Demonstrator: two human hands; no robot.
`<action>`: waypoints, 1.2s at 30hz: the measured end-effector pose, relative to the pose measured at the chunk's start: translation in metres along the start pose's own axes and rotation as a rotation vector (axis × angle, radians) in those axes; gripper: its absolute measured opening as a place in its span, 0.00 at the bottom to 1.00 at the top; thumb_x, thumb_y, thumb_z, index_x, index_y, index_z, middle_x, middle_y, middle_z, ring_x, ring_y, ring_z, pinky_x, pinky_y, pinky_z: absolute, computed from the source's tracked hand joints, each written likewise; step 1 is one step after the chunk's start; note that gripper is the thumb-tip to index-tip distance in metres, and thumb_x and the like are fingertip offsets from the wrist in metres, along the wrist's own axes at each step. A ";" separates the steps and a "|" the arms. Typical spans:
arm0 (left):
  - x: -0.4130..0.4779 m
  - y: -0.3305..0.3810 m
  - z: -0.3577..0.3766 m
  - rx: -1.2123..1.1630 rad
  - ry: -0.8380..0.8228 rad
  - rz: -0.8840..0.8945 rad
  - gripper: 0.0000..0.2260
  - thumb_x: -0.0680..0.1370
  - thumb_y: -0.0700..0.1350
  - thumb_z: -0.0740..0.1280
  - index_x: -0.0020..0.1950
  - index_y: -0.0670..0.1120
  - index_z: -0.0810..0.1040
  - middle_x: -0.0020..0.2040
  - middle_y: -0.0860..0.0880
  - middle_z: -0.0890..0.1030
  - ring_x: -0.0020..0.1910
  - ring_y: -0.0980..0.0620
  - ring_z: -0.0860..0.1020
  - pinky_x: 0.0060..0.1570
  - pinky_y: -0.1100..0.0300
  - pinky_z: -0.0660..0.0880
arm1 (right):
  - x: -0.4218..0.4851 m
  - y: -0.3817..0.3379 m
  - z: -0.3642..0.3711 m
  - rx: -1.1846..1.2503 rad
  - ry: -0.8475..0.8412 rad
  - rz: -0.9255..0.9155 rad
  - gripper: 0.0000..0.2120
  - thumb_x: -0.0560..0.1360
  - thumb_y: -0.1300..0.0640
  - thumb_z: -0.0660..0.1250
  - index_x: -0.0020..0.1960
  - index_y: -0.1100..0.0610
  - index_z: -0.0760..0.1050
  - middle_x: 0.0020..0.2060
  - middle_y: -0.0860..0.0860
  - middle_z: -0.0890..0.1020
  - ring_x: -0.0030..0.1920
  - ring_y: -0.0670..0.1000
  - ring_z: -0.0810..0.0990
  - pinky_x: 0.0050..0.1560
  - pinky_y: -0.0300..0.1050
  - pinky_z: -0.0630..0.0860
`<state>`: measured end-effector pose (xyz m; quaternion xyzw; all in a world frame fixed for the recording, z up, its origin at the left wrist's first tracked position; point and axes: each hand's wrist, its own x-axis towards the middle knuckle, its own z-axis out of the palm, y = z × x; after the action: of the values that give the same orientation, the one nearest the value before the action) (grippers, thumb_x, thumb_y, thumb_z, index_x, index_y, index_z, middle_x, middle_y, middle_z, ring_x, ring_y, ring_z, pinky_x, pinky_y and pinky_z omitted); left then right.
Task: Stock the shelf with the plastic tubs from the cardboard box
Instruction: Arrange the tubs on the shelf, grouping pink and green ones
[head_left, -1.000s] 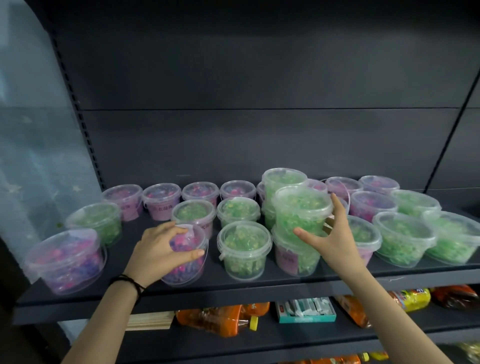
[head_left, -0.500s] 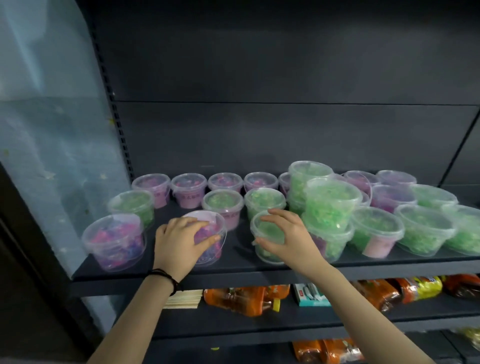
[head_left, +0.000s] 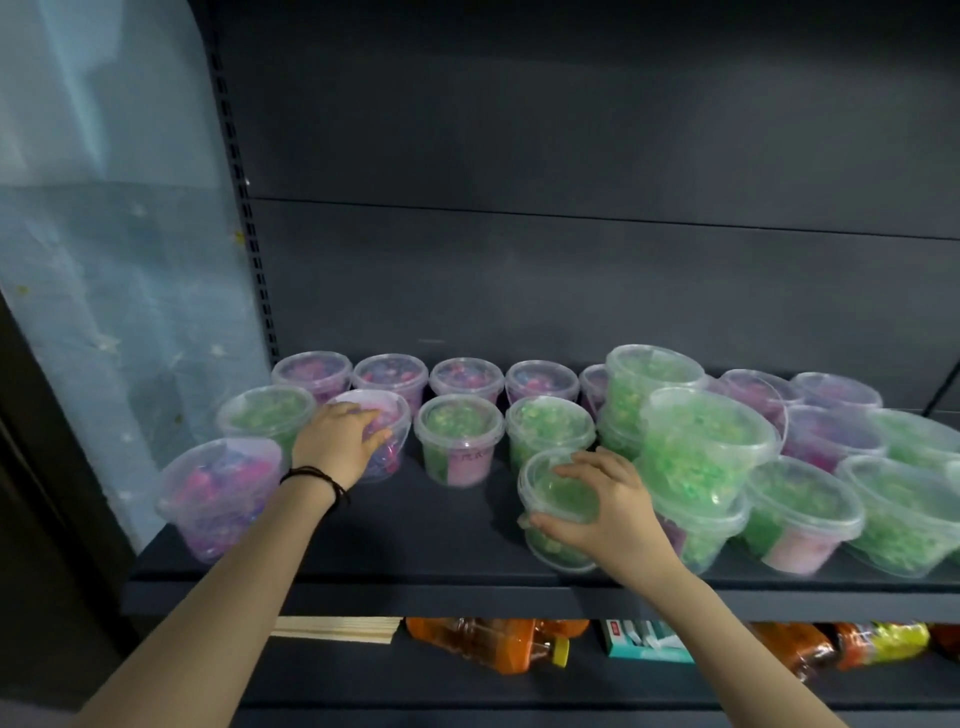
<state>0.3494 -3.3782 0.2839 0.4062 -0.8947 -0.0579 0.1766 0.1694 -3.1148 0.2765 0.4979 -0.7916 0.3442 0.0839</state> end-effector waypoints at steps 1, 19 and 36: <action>0.003 0.001 -0.003 -0.037 0.002 0.001 0.18 0.79 0.55 0.63 0.65 0.47 0.78 0.64 0.45 0.77 0.63 0.44 0.73 0.62 0.52 0.69 | 0.000 0.000 0.000 0.010 -0.002 0.012 0.28 0.60 0.47 0.81 0.56 0.59 0.82 0.60 0.55 0.78 0.68 0.58 0.68 0.70 0.47 0.61; -0.054 0.059 0.030 -0.435 0.164 0.232 0.18 0.70 0.54 0.74 0.48 0.45 0.72 0.54 0.49 0.71 0.56 0.51 0.68 0.54 0.60 0.66 | -0.034 -0.005 0.019 0.346 0.006 0.219 0.48 0.60 0.45 0.80 0.72 0.47 0.58 0.71 0.49 0.61 0.73 0.50 0.57 0.73 0.48 0.58; -0.098 0.070 0.031 -0.878 0.068 0.033 0.33 0.63 0.50 0.81 0.62 0.49 0.68 0.60 0.53 0.68 0.60 0.58 0.65 0.59 0.64 0.64 | -0.070 -0.010 0.007 0.600 0.200 0.379 0.52 0.55 0.44 0.82 0.72 0.45 0.59 0.59 0.30 0.67 0.61 0.36 0.70 0.59 0.31 0.67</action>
<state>0.3488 -3.2596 0.2462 0.2801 -0.7851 -0.4164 0.3629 0.2137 -3.0713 0.2426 0.3088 -0.7214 0.6175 -0.0541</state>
